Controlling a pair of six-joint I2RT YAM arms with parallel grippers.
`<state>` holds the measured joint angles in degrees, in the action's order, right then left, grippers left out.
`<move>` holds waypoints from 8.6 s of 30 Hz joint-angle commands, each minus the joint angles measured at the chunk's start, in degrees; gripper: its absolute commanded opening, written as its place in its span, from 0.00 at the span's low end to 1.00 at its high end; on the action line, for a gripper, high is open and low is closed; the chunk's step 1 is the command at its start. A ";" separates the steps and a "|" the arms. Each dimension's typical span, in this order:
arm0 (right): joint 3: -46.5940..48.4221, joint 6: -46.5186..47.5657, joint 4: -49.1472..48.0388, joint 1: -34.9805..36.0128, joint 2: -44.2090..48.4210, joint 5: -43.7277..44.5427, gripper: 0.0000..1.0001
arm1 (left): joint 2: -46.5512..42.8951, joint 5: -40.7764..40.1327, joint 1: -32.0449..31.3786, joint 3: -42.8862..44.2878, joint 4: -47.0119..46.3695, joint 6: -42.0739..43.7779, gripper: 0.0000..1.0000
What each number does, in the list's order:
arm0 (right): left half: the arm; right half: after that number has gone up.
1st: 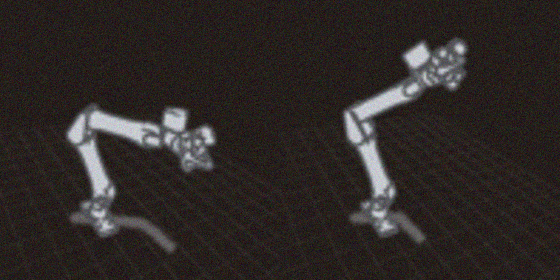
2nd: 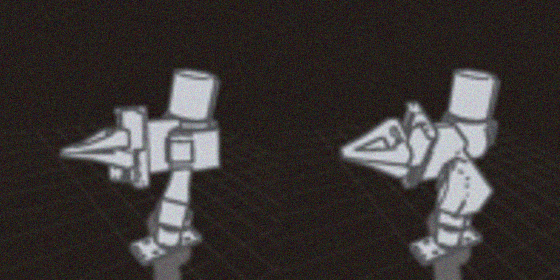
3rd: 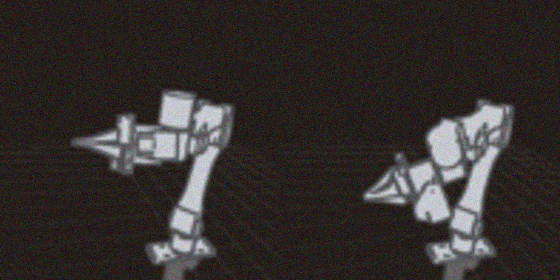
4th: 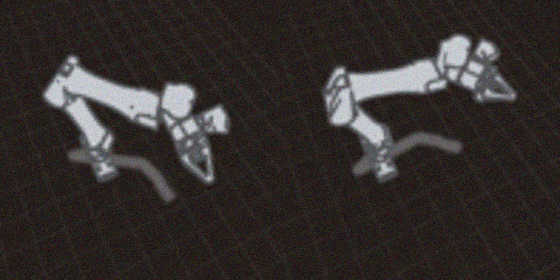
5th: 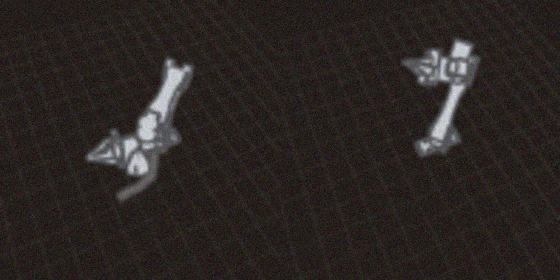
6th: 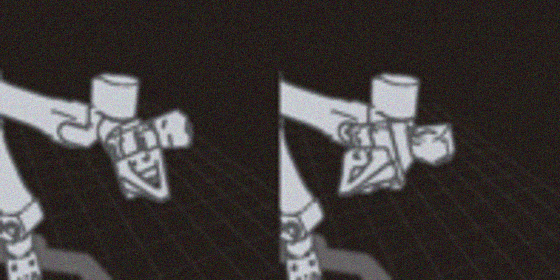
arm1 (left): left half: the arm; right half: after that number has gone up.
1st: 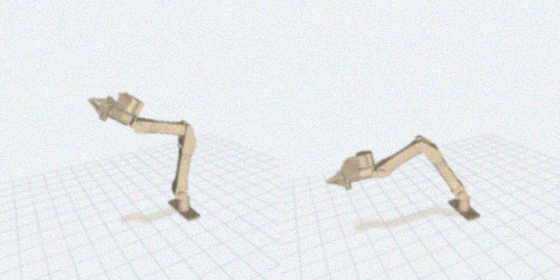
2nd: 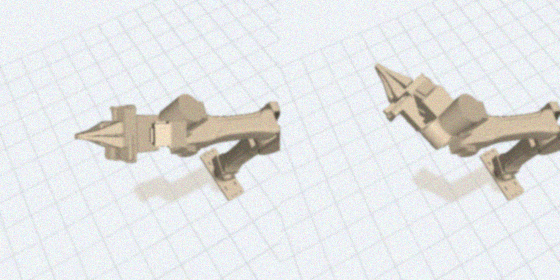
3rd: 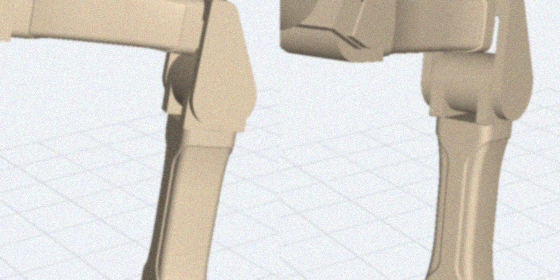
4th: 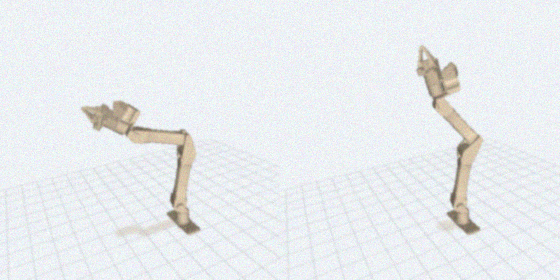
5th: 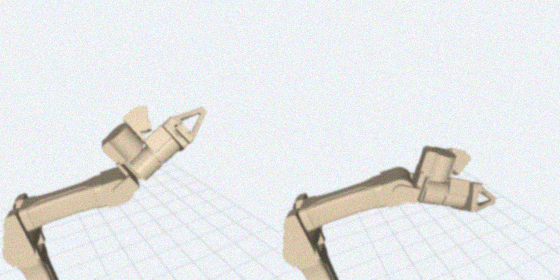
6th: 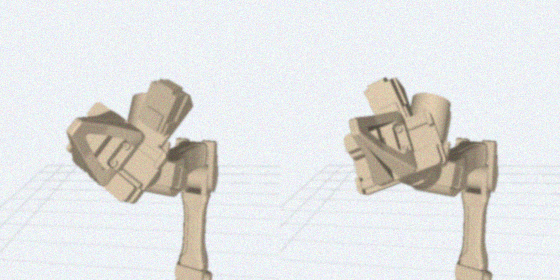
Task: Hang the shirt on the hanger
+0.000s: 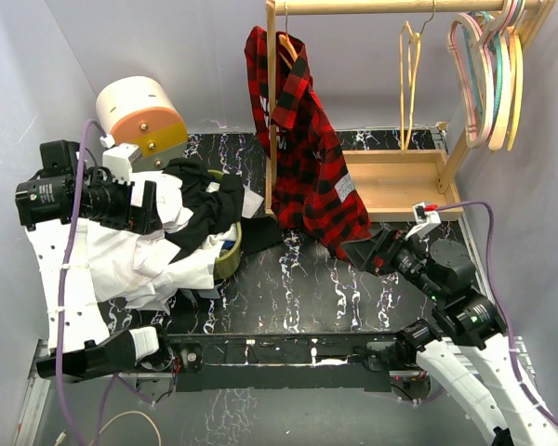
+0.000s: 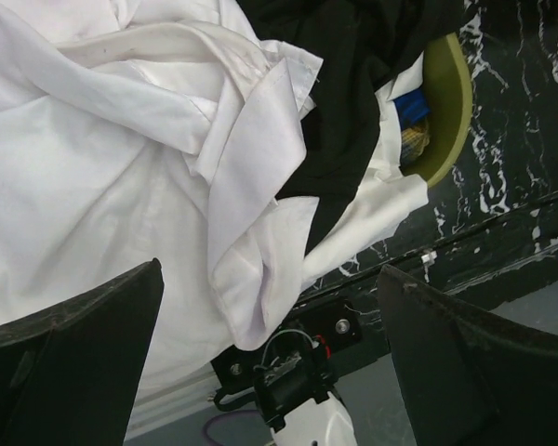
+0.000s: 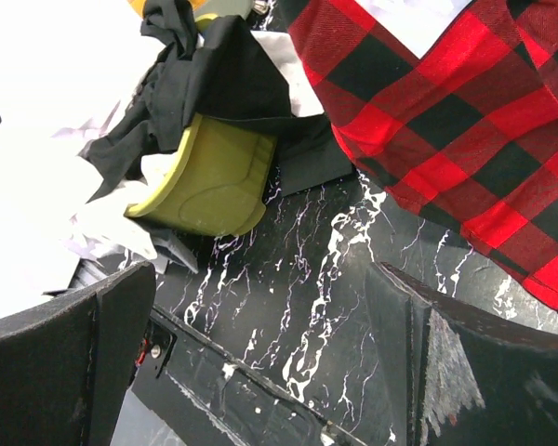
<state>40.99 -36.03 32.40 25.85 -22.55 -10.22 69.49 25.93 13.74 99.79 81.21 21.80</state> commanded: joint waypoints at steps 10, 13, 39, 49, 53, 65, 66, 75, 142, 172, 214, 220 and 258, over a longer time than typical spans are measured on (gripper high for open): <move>-1.19 -2.90 -14.34 0.33 -11.98 -2.27 0.98 | 0.57 -7.19 -1.78 -14.38 0.70 15.58 0.81; -1.58 -2.86 -14.29 0.35 -10.76 -1.83 0.98 | 1.07 -7.34 -1.74 -17.20 -1.10 15.93 0.71; 27.68 65.19 -36.48 22.50 -50.00 -15.00 0.98 | -4.01 -7.31 -2.05 20.98 0.70 26.01 0.00; 51.03 68.79 -38.17 24.31 -78.51 -30.65 0.98 | -7.27 -9.32 -1.97 20.87 0.70 30.79 0.00; 57.48 67.94 -39.79 26.13 -85.92 -32.12 0.98 | -8.23 -9.45 -1.88 20.73 0.62 32.83 0.00; 71.16 58.09 -61.43 30.73 -103.93 -26.34 0.99 | -11.15 -8.92 -1.34 20.10 0.70 35.84 0.00; 71.83 56.95 -63.74 30.94 -105.03 -24.99 0.98 | -11.40 -9.01 -1.34 19.95 0.70 35.92 0.00; 75.85 51.76 -73.47 31.90 -110.99 -17.58 0.60 | -13.50 -11.01 -1.26 18.24 -1.32 36.30 0.00; 16.81 51.22 -56.02 40.82 -42.25 28.74 0.08 | -22.73 33.11 7.79 -27.29 -78.04 -30.61 0.00; 31.40 43.38 -34.12 25.75 -41.78 10.68 0.98 | 4.17 -0.10 -18.03 -8.09 -42.18 -8.68 0.55; 63.98 27.94 -5.08 8.61 -68.39 -28.41 0.79 | 0.40 -8.28 -2.93 -16.02 -16.79 0.89 0.91; 58.63 28.04 -8.21 8.61 -66.09 -29.24 0.80 | 2.35 2.22 -2.88 -17.65 -19.52 0.84 0.84; 46.55 32.86 -14.81 10.35 -57.05 -25.37 0.91 | -7.02 -25.40 -2.93 -3.78 -11.65 7.52 0.97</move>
<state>85.60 -6.24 18.09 35.46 -87.70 -39.90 63.20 -5.41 10.76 80.82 61.76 37.36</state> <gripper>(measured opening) 0.899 0.945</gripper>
